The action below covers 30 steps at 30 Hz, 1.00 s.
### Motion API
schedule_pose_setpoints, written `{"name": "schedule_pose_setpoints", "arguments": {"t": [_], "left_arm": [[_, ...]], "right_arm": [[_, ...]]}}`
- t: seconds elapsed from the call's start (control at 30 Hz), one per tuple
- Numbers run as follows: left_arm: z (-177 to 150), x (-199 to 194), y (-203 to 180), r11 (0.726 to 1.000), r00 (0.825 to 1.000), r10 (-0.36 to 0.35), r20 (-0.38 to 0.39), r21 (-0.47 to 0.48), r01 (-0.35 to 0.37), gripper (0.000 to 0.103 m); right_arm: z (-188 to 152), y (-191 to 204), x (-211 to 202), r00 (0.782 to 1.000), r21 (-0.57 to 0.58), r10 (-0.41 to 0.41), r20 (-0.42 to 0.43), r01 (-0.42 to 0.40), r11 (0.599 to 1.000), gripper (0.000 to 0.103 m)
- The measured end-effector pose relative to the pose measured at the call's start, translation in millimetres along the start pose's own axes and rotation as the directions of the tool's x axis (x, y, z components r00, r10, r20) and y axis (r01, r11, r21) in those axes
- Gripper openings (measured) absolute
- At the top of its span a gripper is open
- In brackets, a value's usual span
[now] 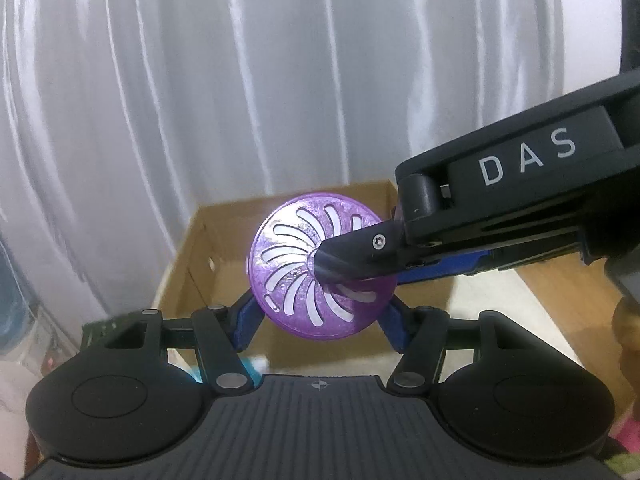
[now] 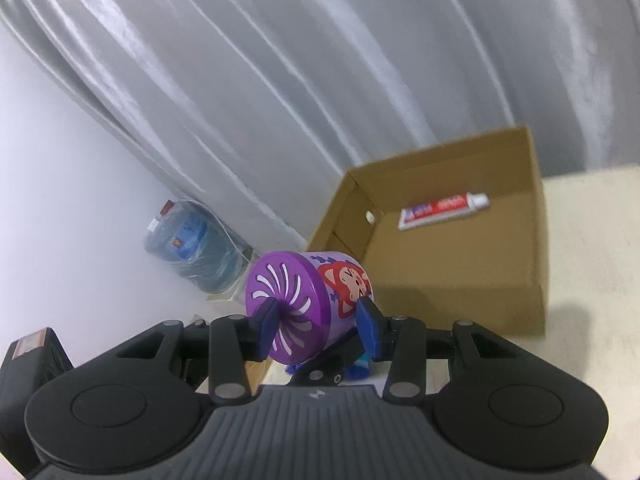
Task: Organize objects
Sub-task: 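Carry the purple canister with the right gripper over the cardboard box, then lower the purple canister into the cardboard box and open the right gripper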
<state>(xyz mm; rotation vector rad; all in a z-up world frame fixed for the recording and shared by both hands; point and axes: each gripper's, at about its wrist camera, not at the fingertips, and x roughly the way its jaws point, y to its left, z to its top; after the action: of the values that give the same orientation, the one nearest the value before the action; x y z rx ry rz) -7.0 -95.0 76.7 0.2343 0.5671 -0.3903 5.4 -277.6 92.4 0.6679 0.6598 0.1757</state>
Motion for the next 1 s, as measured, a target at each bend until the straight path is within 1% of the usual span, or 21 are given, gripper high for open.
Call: {"name": "schedule_pose_setpoints", "arguments": {"t": [0.07, 0.13, 0.27, 0.37, 0.43, 0.53, 0.63, 0.77, 0.87, 1.0], "left_arm": [[12.7, 10.4, 10.7, 1.000, 1.000, 0.007, -0.002, 0.001, -0.007, 0.061], [24.5, 24.0, 21.7, 1.000, 1.000, 0.014, -0.024, 0.001, -0.014, 0.061], [45.8, 62.8, 40.6, 0.999, 0.995, 0.025, -0.099, 0.028, -0.022, 0.061], [54.9, 99.4, 50.3, 0.999, 0.984, 0.020, -0.175, 0.047, -0.011, 0.061], [58.5, 127.5, 56.4, 0.999, 0.970, 0.016, -0.243, 0.041, -0.006, 0.061], [59.1, 164.9, 59.7, 0.998, 0.943, 0.025, -0.331, 0.059, -0.006, 0.061], [53.8, 189.7, 57.2, 0.995, 0.919, 0.046, -0.391, 0.097, -0.008, 0.061], [51.9, 217.9, 53.8, 0.990, 0.892, 0.072, -0.445, 0.144, -0.008, 0.061], [50.8, 231.4, 50.5, 0.983, 0.878, 0.097, -0.468, 0.184, -0.011, 0.061], [47.4, 243.0, 51.8, 0.983, 0.860, 0.108, -0.500, 0.184, -0.017, 0.062]], "right_arm": [[16.4, 3.5, 12.4, 1.000, -0.020, 0.005, -0.006, -0.005, 1.000, 0.046], [33.6, 2.6, 29.5, 1.000, -0.025, 0.013, -0.025, -0.014, 1.000, 0.046], [65.2, -9.3, 68.8, 0.996, -0.006, 0.032, -0.084, -0.033, 0.999, 0.047], [85.2, -30.8, 102.9, 0.988, 0.044, 0.039, -0.147, -0.033, 0.998, 0.047], [93.0, -48.4, 127.2, 0.980, 0.088, 0.043, -0.196, -0.026, 0.996, 0.046], [101.4, -79.9, 165.6, 0.958, 0.185, 0.067, -0.279, -0.015, 0.983, 0.046], [104.9, -105.2, 195.4, 0.938, 0.264, 0.092, -0.335, -0.001, 0.965, 0.046], [106.6, -134.9, 222.5, 0.916, 0.363, 0.138, -0.377, 0.009, 0.932, 0.046], [107.8, -151.8, 238.7, 0.904, 0.424, 0.174, -0.390, 0.009, 0.905, 0.046], [106.8, -165.7, 255.8, 0.893, 0.473, 0.195, -0.405, 0.022, 0.881, 0.046]]}}
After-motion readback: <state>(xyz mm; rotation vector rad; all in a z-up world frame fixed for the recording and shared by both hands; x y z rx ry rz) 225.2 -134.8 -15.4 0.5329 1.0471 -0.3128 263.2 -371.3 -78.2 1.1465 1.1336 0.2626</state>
